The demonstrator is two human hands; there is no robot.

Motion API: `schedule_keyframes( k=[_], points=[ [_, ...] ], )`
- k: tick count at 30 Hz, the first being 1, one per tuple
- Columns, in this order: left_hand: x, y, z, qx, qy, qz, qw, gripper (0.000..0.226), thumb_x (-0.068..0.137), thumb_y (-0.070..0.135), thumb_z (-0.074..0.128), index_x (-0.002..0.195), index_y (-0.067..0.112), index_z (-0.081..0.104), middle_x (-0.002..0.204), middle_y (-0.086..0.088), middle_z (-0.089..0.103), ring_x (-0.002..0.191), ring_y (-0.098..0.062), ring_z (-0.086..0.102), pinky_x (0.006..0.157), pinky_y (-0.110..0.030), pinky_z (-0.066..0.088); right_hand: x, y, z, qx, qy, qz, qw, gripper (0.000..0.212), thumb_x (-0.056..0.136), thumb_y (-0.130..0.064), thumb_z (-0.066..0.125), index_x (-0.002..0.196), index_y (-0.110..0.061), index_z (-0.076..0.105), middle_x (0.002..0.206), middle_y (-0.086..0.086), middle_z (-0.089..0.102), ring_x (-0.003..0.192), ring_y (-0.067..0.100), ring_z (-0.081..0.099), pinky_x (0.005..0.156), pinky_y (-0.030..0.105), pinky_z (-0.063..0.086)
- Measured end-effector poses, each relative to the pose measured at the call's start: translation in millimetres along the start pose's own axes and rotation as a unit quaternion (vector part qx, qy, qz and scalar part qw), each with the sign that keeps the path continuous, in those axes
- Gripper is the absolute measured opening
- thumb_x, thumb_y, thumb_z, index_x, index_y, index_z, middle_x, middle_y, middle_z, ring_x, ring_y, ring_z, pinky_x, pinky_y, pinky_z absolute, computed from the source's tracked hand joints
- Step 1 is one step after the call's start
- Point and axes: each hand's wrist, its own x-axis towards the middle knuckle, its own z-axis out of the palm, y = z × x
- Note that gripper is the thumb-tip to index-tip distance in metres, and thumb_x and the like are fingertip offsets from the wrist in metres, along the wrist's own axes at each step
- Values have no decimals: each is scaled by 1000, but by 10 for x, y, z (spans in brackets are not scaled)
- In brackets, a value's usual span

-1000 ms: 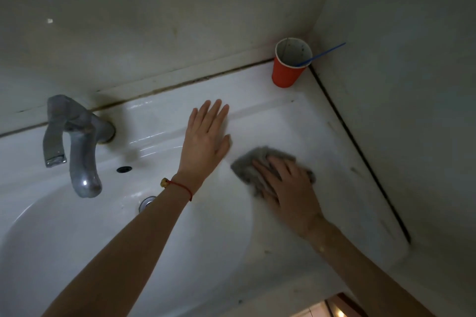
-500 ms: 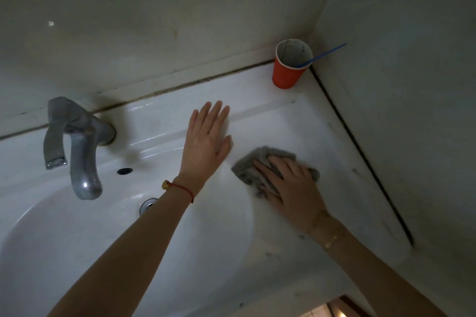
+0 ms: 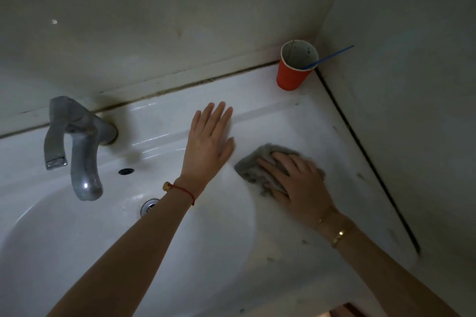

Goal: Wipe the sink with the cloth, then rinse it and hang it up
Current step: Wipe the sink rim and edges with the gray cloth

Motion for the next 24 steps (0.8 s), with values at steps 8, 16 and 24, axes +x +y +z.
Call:
schedule_keyframes(
  k=[8,16,24],
  points=[
    [2,7,-15,-4,1,2,1000,59,99,30,50,152,13,32,160,-8,29,151,-26,18,125,-47,12,511,-105,106,-29,41,147,988,58,92,-48,34,141,-21,47,137,17,51,118,36,50,98,47,41],
    [13,8,-29,-4,-8,2,1000,60,99,31,50,152,13,31,160,-7,28,151,-26,18,125,-45,11,22,260,-44,-40,31,103,993,56,92,-49,39,139,-22,50,135,16,53,113,36,54,94,41,42],
    [1,25,-42,-13,-15,-6,1000,59,100,32,49,153,14,30,161,-7,26,152,-24,15,125,-46,10,90,-185,85,-13,22,61,998,54,93,-45,40,140,-22,50,134,13,54,116,32,51,99,40,35]
  ],
)
